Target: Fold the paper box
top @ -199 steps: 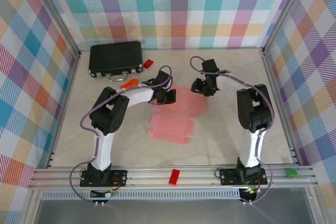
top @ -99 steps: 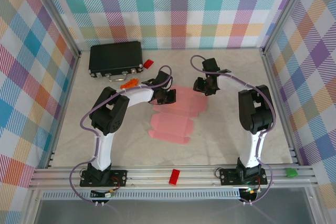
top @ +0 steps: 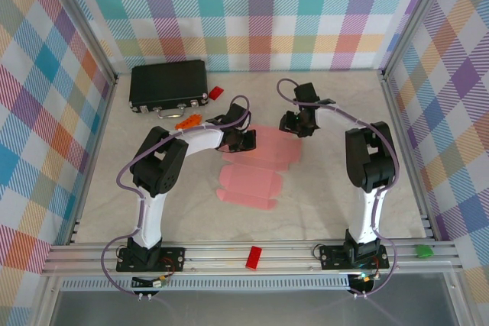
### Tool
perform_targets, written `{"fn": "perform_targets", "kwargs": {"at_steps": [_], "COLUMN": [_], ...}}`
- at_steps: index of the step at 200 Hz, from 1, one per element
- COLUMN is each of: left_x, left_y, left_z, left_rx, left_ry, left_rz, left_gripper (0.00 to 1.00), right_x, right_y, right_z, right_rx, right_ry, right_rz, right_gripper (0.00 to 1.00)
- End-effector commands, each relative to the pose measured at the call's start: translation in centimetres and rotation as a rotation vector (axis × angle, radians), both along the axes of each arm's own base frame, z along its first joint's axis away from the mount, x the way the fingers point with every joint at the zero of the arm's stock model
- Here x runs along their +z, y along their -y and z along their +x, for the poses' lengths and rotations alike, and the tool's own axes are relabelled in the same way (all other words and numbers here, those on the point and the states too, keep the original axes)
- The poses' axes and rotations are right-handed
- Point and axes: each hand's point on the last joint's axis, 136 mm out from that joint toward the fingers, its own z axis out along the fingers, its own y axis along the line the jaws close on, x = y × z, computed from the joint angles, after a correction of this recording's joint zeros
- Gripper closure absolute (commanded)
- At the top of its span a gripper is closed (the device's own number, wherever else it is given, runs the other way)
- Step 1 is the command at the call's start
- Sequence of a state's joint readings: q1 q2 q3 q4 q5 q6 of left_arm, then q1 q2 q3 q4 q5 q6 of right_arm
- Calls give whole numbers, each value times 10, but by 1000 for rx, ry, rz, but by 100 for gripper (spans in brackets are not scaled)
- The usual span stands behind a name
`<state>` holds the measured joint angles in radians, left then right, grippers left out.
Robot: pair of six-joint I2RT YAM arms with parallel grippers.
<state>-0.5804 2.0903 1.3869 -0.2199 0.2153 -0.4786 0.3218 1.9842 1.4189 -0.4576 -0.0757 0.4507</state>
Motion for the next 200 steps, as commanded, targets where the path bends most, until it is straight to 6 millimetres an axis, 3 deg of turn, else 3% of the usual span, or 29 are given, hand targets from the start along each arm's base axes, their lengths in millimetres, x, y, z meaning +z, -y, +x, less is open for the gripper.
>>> {"fn": "perform_targets", "kwargs": {"at_steps": [1, 79, 200], "left_x": [-37, -40, -41], "left_y": [-20, -20, -20], "left_z": [-26, -27, -27], "left_rx": [13, 11, 12], "left_ry": [-106, -112, -115], "left_rz": [96, 98, 99], "left_gripper": [100, 100, 100], "right_x": [0, 17, 6], "right_y": [-9, -37, -65], "right_z": [1, 1, 7], "right_rx": [39, 143, 197], "right_ry": [-11, 26, -12], "right_rz": [29, 164, 255], "right_gripper": [55, 55, 53]}}
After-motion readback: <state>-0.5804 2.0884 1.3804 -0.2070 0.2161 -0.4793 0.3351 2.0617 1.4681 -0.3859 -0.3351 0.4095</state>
